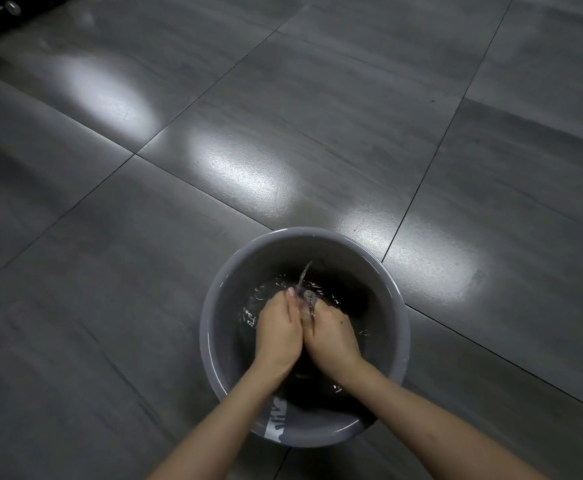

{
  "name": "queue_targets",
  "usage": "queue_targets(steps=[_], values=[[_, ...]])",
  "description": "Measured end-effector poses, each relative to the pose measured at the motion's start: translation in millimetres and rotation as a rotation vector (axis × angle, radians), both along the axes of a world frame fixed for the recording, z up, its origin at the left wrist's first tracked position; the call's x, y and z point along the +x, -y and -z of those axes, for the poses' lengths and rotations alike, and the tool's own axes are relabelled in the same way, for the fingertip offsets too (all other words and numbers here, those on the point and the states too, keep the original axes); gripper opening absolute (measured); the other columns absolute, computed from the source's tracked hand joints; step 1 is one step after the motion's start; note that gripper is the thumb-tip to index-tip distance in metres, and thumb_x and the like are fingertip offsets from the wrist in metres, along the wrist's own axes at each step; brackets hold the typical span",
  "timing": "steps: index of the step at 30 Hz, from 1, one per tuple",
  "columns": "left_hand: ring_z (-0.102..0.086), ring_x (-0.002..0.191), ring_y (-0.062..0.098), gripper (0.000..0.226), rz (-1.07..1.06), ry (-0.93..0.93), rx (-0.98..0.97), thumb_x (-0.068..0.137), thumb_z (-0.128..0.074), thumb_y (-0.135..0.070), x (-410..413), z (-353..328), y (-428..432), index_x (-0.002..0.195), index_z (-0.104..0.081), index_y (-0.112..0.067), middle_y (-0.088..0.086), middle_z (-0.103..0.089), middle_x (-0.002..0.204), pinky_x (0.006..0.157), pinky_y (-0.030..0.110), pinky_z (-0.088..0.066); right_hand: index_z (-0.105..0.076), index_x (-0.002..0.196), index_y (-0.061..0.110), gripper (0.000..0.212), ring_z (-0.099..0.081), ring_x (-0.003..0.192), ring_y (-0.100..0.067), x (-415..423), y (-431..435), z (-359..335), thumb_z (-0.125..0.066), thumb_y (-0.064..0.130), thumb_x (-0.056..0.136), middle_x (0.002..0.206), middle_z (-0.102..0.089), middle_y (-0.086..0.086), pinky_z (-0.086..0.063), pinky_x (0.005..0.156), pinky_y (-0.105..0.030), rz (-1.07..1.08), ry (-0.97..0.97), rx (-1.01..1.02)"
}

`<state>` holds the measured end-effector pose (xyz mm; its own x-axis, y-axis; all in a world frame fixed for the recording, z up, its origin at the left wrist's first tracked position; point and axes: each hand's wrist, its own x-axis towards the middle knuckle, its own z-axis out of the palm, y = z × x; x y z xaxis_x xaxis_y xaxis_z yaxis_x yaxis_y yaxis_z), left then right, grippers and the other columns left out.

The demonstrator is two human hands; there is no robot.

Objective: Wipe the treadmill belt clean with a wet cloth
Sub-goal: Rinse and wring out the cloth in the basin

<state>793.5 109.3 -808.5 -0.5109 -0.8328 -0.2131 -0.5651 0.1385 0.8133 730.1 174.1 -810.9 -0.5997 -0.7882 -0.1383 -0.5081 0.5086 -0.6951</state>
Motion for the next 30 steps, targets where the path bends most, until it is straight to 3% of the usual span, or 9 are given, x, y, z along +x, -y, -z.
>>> queue_targets(steps=[4, 8, 11, 13, 16, 19, 24, 26, 30], values=[[-0.056, 0.091, 0.032, 0.02, 0.087, 0.065, 0.099, 0.101, -0.038, -0.02, 9, 1, 14, 0.085, -0.049, -0.015, 0.005, -0.048, 0.093, 0.088, 0.038, -0.044, -0.044, 0.126, 0.01, 0.043, -0.053, 0.107, -0.034, -18, -2, 7, -0.041, 0.041, 0.096, 0.117, -0.058, -0.015, -0.041, 0.087, -0.039, 0.018, -0.037, 0.174], [-0.046, 0.119, 0.029, 0.031, 0.153, 0.213, 0.145, 0.099, -0.041, -0.012, 17, -4, 28, 0.128, -0.048, -0.005, 0.017, -0.043, 0.127, 0.097, 0.021, -0.029, -0.006, 0.15, 0.017, 0.09, -0.038, 0.121, -0.031, -14, -5, 9, -0.049, 0.061, 0.085, 0.136, -0.035, -0.013, -0.036, 0.095, -0.04, -0.11, -0.298, 0.543], [-0.042, 0.126, 0.026, 0.037, 0.167, 0.193, 0.154, 0.1, -0.042, -0.015, 21, -5, 31, 0.136, -0.045, -0.011, 0.017, -0.042, 0.136, 0.101, 0.021, -0.027, -0.012, 0.15, 0.03, 0.098, -0.047, 0.111, -0.034, -2, -14, 22, -0.07, 0.048, 0.073, 0.128, -0.042, -0.015, -0.044, 0.08, -0.043, -0.42, -0.459, 0.492], [-0.039, 0.131, 0.024, 0.04, 0.17, 0.194, 0.176, 0.1, -0.042, -0.02, 23, -5, 32, 0.14, -0.042, -0.017, 0.016, -0.042, 0.14, 0.103, 0.021, -0.025, -0.02, 0.147, 0.04, 0.091, -0.053, 0.1, -0.034, -9, -14, 21, -0.072, 0.034, 0.072, 0.121, -0.048, -0.015, -0.047, 0.069, -0.04, -0.341, -0.527, 0.533], [-0.034, 0.135, 0.022, 0.043, 0.188, 0.23, 0.228, 0.101, -0.04, -0.027, 24, -4, 30, 0.143, -0.038, -0.024, 0.013, -0.038, 0.145, 0.105, 0.022, -0.024, 0.002, 0.15, 0.029, 0.083, -0.044, 0.115, -0.036, -12, -12, 19, -0.052, 0.014, 0.089, 0.134, -0.034, -0.018, -0.044, 0.088, -0.041, -0.232, -0.29, 0.648], [-0.033, 0.137, 0.022, 0.047, 0.171, 0.24, 0.296, 0.1, -0.039, -0.038, 23, 0, 29, 0.145, -0.034, -0.028, 0.01, -0.037, 0.148, 0.109, 0.026, -0.023, -0.018, 0.149, 0.011, 0.079, -0.042, 0.128, -0.027, -10, -10, 14, -0.06, 0.005, 0.082, 0.141, -0.039, -0.015, -0.033, 0.105, -0.027, -0.165, 0.217, 0.324], [-0.064, 0.107, 0.016, 0.06, -0.126, -0.231, 0.941, 0.084, -0.049, -0.066, 10, -16, 18, 0.119, -0.066, -0.02, 0.005, -0.067, 0.119, 0.101, 0.037, -0.045, -0.064, 0.105, -0.003, 0.027, -0.065, 0.081, -0.019, -12, -15, -28, -0.07, 0.007, 0.08, 0.088, -0.068, -0.012, -0.052, 0.077, -0.029, 0.09, 1.046, -0.177], [-0.07, 0.089, 0.02, 0.053, -0.22, -0.359, 1.12, 0.083, -0.048, -0.061, 3, -21, 15, 0.1, -0.073, -0.017, 0.01, -0.073, 0.097, 0.086, 0.038, -0.053, -0.066, 0.098, 0.003, 0.028, -0.065, 0.077, -0.012, -11, -11, -36, -0.068, 0.025, 0.08, 0.082, -0.069, -0.006, -0.051, 0.072, -0.025, 0.098, 0.966, -0.233], [-0.07, 0.089, 0.024, 0.059, -0.261, -0.394, 0.943, 0.076, -0.053, -0.066, -9, -23, -2, 0.097, -0.069, -0.013, 0.01, -0.073, 0.093, 0.08, 0.037, -0.054, -0.06, 0.092, 0.022, 0.026, -0.06, 0.08, -0.004, -3, -5, -30, -0.049, 0.045, 0.091, 0.086, -0.064, 0.003, -0.045, 0.073, -0.02, 0.273, 0.616, -0.246]])
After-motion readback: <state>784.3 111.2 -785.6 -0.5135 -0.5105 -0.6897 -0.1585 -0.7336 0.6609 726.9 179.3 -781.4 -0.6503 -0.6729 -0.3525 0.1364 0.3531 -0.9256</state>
